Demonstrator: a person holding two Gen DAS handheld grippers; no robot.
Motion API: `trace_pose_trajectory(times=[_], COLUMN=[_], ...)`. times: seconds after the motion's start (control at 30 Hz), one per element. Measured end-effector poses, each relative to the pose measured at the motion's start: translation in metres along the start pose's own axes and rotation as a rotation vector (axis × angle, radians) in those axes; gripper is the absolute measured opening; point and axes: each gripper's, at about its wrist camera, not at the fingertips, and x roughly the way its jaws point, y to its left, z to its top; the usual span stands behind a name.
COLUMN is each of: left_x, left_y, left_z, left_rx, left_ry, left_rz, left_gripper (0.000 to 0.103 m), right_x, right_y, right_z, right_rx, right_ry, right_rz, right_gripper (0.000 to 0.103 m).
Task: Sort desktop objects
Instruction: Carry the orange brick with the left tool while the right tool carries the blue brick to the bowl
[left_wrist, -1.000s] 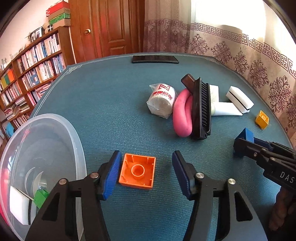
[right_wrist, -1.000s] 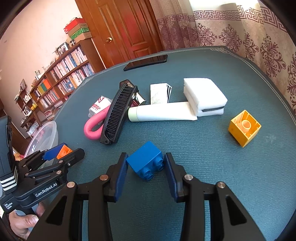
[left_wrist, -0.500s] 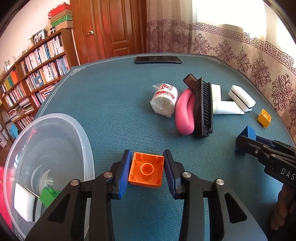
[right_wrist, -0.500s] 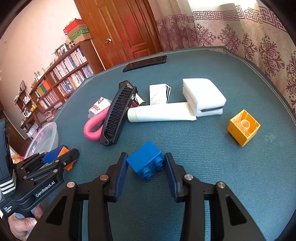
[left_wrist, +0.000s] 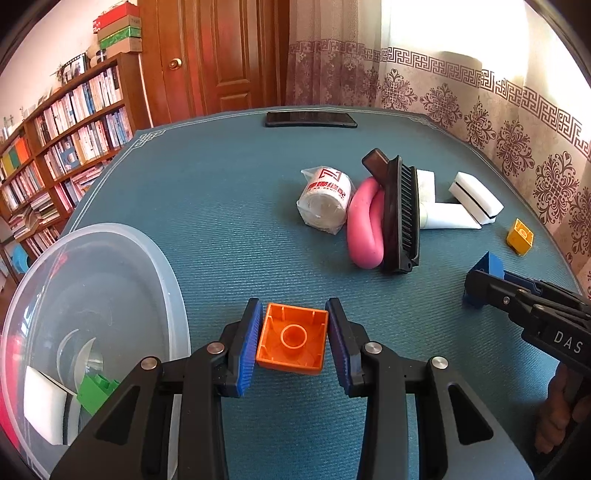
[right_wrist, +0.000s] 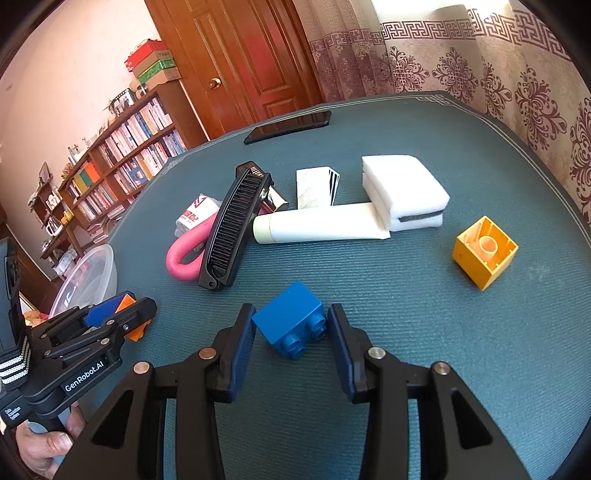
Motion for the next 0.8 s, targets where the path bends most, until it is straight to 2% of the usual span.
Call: trace_pose_trajectory(times=[0.33,0.5,0.57,0.63,0.8], left_x=[0.004,-0.002,-0.006,-0.011,-0.031], left_y=[-0.007,-0.002,0.000,0.003,0.014], left_z=[-0.003,-0.004,-0.005,-0.005,-0.003], left_rx=[0.037,0.006,-0.014,-0.029,-0.068], left_ry=[0.012,-0.002,-0.012,-0.023,-0.077], left_rz=[0.052,0.018,0.007,0.002,0.002], left_gripper=[0.040,0.040,0.035,0.035,0.035], right_x=[0.000,-0.002,-0.003,-0.004,-0.007], right_y=[-0.001,-0.001,-0.002,-0.002,-0.001], right_z=[-0.001,-0.003,-0.003,-0.004,-0.005], right_rx=[-0.002,-0.001,0.003,0.009,0.015], right_ry=[-0.001,-0.006,-0.010,-0.014,-0.025], right_rz=[-0.003,-0.004,-0.007,-0.012,-0.032], right_gripper=[0.044,0.044,0.044,0.044,0.044])
